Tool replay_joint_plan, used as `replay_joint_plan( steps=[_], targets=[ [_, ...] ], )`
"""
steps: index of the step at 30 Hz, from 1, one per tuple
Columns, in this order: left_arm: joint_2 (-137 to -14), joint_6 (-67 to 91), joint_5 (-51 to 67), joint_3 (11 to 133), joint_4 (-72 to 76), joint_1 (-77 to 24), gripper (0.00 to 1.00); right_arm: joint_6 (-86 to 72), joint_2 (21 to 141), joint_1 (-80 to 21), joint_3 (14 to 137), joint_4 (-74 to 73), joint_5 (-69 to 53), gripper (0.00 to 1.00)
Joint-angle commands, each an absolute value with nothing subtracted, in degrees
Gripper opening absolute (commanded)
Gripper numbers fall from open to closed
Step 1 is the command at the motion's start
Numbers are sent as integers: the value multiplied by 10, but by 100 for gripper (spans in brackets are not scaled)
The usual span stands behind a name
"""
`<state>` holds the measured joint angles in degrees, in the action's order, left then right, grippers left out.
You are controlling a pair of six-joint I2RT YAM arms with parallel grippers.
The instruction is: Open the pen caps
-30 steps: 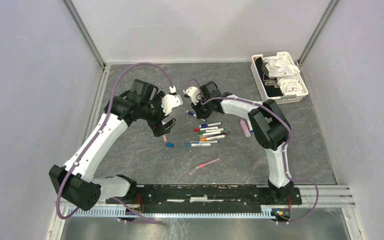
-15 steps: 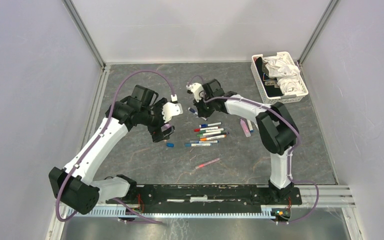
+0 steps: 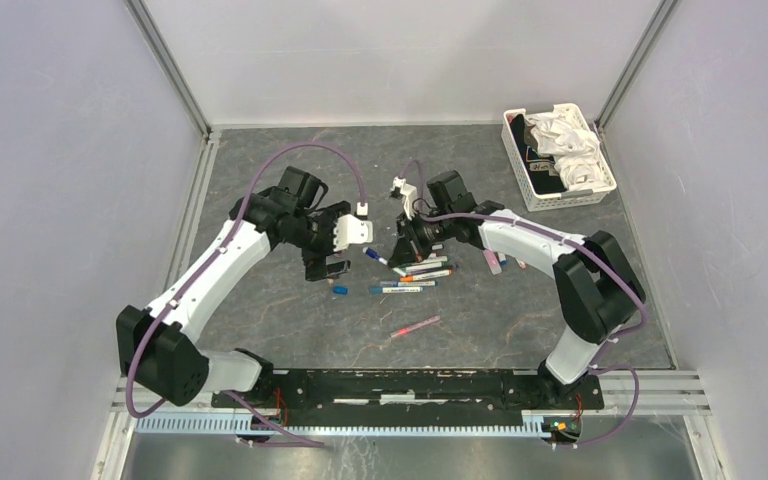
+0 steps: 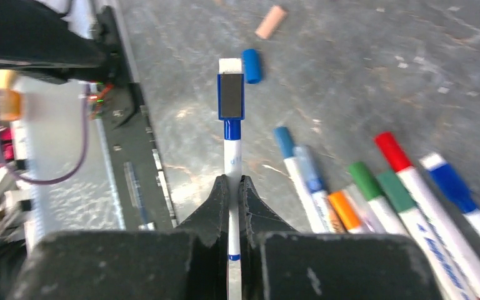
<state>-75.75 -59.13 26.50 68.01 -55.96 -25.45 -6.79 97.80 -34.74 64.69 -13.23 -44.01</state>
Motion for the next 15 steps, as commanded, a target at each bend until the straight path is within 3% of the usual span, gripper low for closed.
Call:
replay_joint_plan(
  steps=[1, 10, 15],
  targets=[
    [-752, -675, 324, 700, -600, -262, 98, -130, 956, -363, 655, -68, -550, 0],
    [-768, -697, 324, 708, -640, -301, 82, -170, 1003, -400, 692, -34, -611, 0],
    [-765, -699, 322, 716, -657, -315, 51, -173, 1016, -402, 710, -40, -619, 0]
  ],
)
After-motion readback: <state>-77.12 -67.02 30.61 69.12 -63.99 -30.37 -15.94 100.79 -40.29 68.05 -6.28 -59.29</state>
